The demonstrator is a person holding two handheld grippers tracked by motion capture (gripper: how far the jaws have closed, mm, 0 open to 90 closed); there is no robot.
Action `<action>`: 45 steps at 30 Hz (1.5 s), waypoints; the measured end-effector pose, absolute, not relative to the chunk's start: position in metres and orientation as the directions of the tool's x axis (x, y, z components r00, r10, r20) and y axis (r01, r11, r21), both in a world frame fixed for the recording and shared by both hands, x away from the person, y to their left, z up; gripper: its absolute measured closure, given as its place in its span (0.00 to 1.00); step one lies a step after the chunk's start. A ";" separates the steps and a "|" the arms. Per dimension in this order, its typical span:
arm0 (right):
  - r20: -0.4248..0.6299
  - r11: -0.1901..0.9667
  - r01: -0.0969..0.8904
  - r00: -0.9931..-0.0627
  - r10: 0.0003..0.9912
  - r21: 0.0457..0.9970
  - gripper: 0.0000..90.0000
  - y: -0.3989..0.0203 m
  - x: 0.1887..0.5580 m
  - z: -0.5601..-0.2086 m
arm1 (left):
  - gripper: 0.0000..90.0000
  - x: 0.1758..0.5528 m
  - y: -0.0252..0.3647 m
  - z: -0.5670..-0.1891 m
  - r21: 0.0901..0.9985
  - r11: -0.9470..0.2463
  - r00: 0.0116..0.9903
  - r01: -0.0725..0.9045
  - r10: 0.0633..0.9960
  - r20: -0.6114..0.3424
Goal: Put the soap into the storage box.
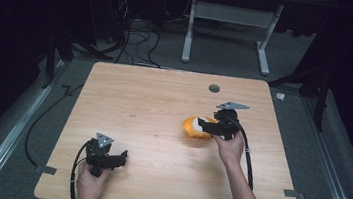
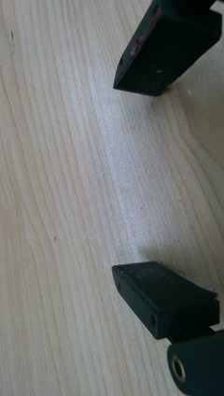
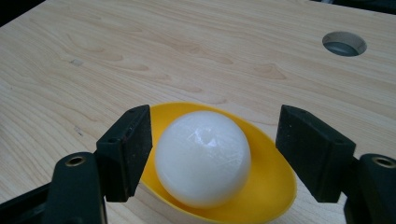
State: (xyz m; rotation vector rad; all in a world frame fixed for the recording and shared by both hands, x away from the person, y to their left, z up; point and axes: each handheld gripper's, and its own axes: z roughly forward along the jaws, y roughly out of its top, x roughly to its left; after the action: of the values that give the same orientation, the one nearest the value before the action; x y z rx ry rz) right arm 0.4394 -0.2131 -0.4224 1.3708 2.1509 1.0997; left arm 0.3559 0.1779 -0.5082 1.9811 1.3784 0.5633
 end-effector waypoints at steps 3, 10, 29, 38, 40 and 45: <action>0.100 0.225 0.595 -0.462 0.881 0.771 0.31 -0.215 0.437 -0.420 | 0.12 0.356 0.178 -0.508 0.718 -0.234 0.354 0.655 0.935 -0.018; 0.093 0.225 0.590 -0.459 0.884 0.776 0.31 -0.222 0.433 -0.417 | 0.12 0.356 0.178 -0.508 0.718 -0.233 0.354 0.656 0.935 -0.019; 0.093 0.202 0.582 -0.438 0.894 0.788 0.32 -0.241 0.419 -0.414 | 0.12 0.356 0.178 -0.508 0.718 -0.235 0.354 0.655 0.935 -0.018; 0.093 0.191 0.580 -0.423 0.902 0.792 0.32 -0.250 0.412 -0.412 | 0.12 0.356 0.178 -0.508 0.718 -0.235 0.354 0.655 0.935 -0.018; 0.093 0.189 0.580 -0.421 0.902 0.793 0.32 -0.252 0.411 -0.412 | 0.12 0.356 0.178 -0.508 0.718 -0.235 0.354 0.655 0.935 -0.018; 0.096 0.181 0.583 -0.412 0.906 0.792 0.32 -0.257 0.407 -0.414 | 0.12 0.356 0.178 -0.508 0.718 -0.235 0.354 0.655 0.935 -0.018</action>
State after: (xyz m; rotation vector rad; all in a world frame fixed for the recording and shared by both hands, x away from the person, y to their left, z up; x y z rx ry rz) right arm 0.4065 -0.2571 -0.4135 1.4016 2.0659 1.1057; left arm 0.3559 0.1779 -0.5082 1.9810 1.3786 0.5632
